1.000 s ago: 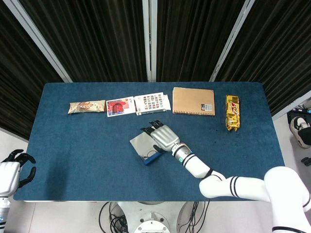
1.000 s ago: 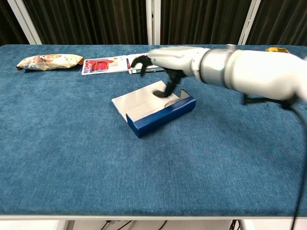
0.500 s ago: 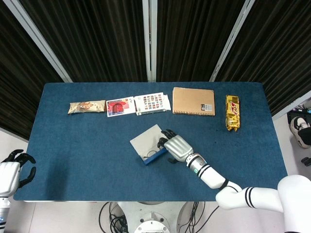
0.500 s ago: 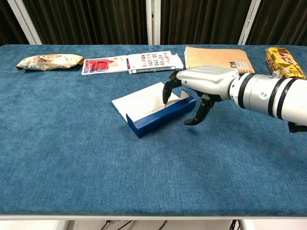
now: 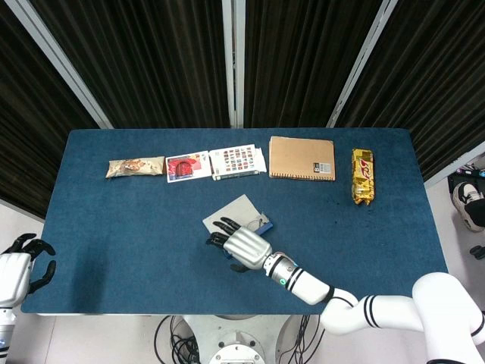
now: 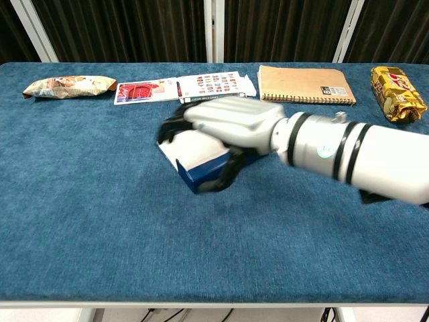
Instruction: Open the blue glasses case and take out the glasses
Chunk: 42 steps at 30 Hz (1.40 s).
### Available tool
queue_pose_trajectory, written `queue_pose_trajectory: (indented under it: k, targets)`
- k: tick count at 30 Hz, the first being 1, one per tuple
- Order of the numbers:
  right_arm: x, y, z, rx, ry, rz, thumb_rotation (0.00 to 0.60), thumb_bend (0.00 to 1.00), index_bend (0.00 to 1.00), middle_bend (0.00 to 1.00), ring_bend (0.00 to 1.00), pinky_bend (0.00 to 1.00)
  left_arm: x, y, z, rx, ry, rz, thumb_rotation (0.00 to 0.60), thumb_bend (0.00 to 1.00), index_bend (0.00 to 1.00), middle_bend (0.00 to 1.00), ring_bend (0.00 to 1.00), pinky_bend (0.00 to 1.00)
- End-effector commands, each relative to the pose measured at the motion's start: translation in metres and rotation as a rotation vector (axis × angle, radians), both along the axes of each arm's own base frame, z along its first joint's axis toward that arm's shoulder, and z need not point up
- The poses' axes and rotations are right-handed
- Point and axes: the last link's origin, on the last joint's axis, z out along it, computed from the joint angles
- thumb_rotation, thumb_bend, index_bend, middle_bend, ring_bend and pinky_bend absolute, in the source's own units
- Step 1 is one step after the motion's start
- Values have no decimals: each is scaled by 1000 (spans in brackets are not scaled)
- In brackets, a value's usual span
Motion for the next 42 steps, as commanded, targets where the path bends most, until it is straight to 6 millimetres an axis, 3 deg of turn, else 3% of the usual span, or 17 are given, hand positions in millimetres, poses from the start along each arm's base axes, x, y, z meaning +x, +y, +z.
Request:
queue_pose_trajectory:
  k: [1, 6, 10, 25, 33, 38, 42]
  targets:
    - [7, 6, -10, 34, 13, 26, 600, 176, 196, 205, 0, 0, 0, 0, 0, 0, 0, 0, 600, 395, 492, 416, 210, 520]
    - [2, 10, -20, 34, 85, 61, 600, 176, 196, 233, 0, 0, 0, 0, 0, 0, -2, 0, 600, 396, 492, 416, 210, 520]
    - [-10, 11, -15, -6, 137, 84, 600, 176, 195, 248, 0, 0, 0, 0, 0, -2, -4, 0, 600, 395, 492, 416, 210, 520]
    - [-104, -5, 41, -156, 334, -51, 600, 176, 182, 262, 0, 0, 0, 0, 0, 0, -1, 0, 600, 396, 492, 416, 210, 521]
    - [-134, -17, 74, -189, 240, -236, 600, 184, 180, 260, 0, 0, 0, 0, 0, 0, -3, 1, 600, 396, 492, 416, 210, 521]
    - [-141, -22, 102, -168, 85, -346, 600, 306, 164, 250, 0, 0, 0, 0, 0, -2, -3, 0, 600, 396, 492, 416, 210, 521]
    - [-144, -43, 116, -170, 41, -450, 600, 460, 119, 236, 0, 0, 1, 0, 0, -1, 0, 0, 600, 395, 492, 416, 210, 521]
